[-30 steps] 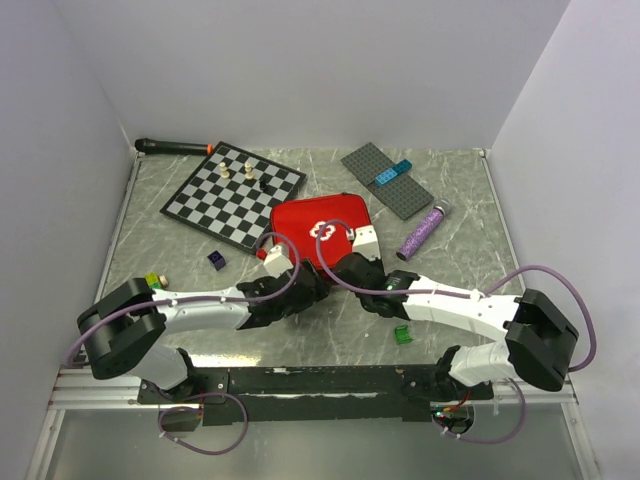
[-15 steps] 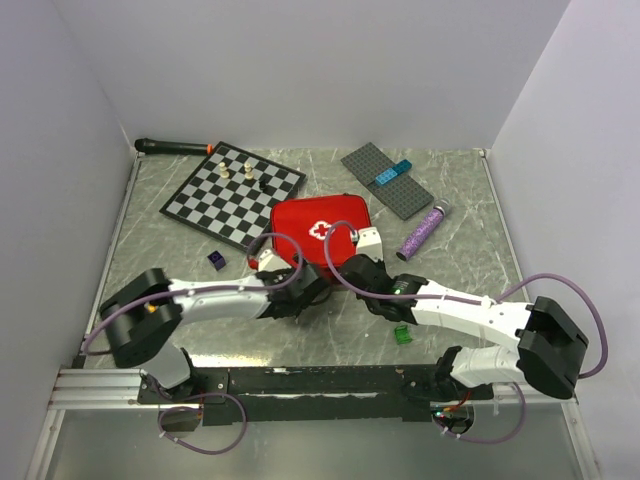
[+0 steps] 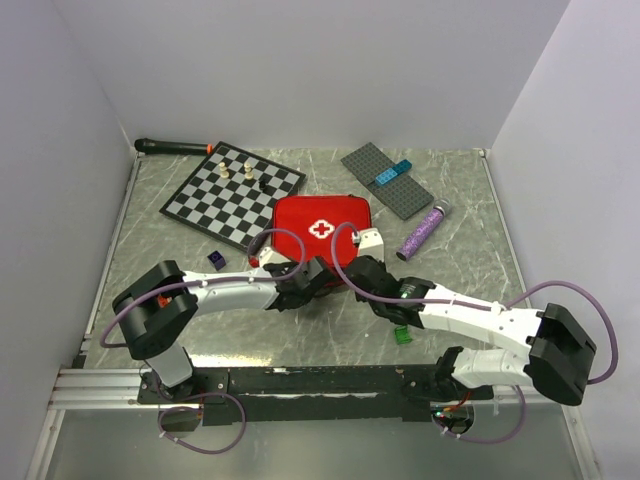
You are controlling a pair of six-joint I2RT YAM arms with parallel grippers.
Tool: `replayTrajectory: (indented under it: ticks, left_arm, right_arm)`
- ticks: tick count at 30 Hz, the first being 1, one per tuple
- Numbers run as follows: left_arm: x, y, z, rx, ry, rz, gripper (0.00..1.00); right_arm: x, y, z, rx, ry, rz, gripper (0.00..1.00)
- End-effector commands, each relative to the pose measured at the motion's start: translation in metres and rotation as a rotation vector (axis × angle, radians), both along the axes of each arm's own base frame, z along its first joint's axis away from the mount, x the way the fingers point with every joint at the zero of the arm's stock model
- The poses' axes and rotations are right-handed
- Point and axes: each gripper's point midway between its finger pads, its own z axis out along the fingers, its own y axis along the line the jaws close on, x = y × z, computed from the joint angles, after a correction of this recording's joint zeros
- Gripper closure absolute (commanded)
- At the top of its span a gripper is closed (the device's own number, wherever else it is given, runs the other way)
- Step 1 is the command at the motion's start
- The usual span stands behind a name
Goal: Organize the medicine kit
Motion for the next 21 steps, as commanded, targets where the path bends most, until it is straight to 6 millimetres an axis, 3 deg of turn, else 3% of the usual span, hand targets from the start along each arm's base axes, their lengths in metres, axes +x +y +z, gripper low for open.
replayTrajectory:
  ticks: [1,6,10,14,21]
  left_arm:
    - [-0.014,0.049,-0.029,0.201,0.067,-0.042,0.75]
    - [-0.02,0.061,-0.046,0.347,0.074,-0.243,0.99]
    - [-0.031,0.076,-0.063,0.449,0.104,-0.357,0.99]
    - [-0.036,0.083,-0.068,0.495,0.095,-0.444,0.99]
    - [-0.032,0.08,-0.047,0.485,-0.019,-0.553,0.99]
  right_arm:
    - [-0.002,0.009,0.011,0.059,-0.03,0.042,1.0]
    - [-0.012,0.011,0.008,0.059,-0.006,0.095,1.0]
    - [-0.018,-0.002,0.001,0.03,0.003,0.091,1.0]
    - [-0.023,-0.016,-0.01,0.02,0.026,0.058,1.0]
    - [-0.011,-0.053,-0.029,0.11,0.12,-0.152,1.0]
